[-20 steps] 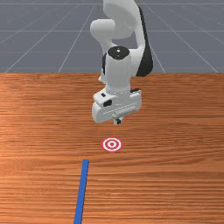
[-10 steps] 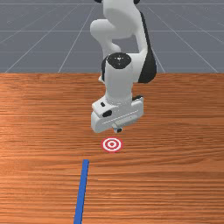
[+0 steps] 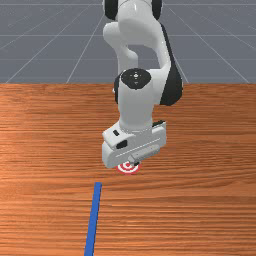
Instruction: Pull the pivot to the target area
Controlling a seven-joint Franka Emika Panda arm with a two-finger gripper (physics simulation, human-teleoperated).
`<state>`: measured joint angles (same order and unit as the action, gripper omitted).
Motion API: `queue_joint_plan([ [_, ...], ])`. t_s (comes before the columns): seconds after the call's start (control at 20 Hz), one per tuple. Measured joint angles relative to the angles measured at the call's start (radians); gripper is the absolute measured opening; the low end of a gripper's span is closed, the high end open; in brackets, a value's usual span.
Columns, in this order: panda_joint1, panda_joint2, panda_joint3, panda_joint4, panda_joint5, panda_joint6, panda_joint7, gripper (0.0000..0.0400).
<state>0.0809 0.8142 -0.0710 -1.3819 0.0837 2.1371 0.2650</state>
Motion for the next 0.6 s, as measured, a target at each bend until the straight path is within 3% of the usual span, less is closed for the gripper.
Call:
queue_joint_plan([
  [0.1,-0.008,0.008,0.006,0.013,0.015,-0.006,0.001,0.0],
  [0.3,-0.018,0.007,-0.034,0.008,0.045,0.0,0.135,0.0],
  [0.6,-0.077,0.016,-0.034,0.024,0.034,-0.011,0.017,0.0],
])
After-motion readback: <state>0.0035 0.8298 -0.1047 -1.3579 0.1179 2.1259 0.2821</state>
